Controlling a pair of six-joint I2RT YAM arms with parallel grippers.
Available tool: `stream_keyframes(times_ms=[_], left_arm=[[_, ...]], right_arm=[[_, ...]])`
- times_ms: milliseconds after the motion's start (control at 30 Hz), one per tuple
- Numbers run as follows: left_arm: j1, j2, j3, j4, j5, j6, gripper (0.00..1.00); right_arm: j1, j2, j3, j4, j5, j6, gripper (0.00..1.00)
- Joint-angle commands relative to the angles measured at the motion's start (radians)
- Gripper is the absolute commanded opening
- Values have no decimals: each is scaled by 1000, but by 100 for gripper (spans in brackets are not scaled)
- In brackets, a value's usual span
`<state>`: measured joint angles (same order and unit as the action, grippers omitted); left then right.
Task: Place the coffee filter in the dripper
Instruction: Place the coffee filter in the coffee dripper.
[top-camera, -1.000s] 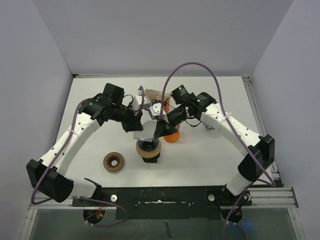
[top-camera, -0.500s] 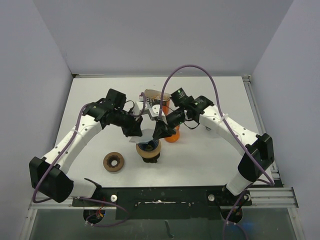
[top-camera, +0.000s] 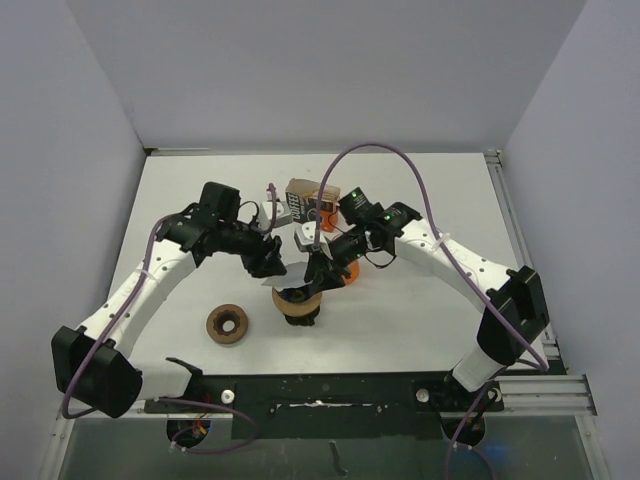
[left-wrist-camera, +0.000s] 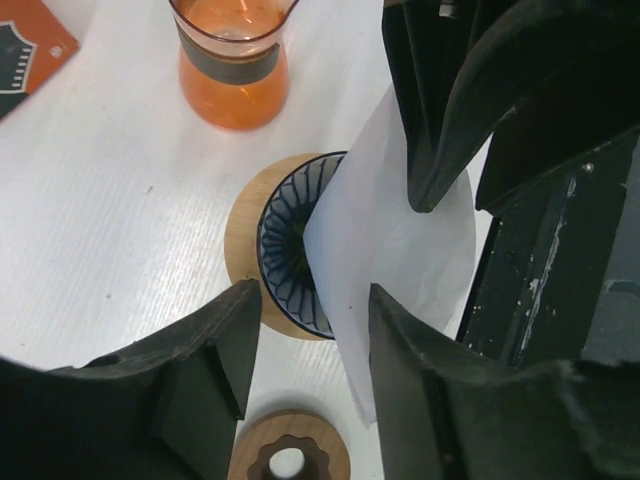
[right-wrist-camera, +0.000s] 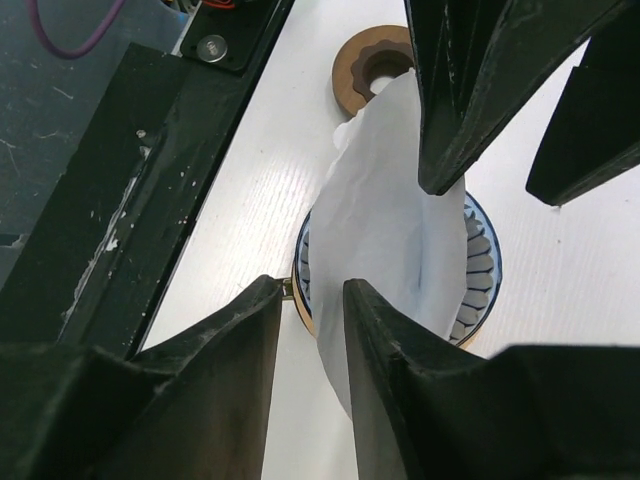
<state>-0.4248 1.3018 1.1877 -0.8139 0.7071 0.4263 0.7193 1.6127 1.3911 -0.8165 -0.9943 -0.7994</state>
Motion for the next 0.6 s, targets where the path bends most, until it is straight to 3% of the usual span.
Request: stream_keyframes(times_ms=[0, 167, 333, 567], left_arm=[[17, -38, -22, 124, 41, -38, 48], [17, -34, -65, 198, 29, -92, 58], [18, -22, -95, 276, 24, -156, 60], [25, -7, -144, 341, 9, -200, 63]], right_arm=[[18, -58, -9, 74, 9, 5, 34], [38, -63, -35, 110, 37, 15, 41], [57, -65, -49, 130, 60, 19, 50], [80, -68, -84, 157, 85, 18, 54]])
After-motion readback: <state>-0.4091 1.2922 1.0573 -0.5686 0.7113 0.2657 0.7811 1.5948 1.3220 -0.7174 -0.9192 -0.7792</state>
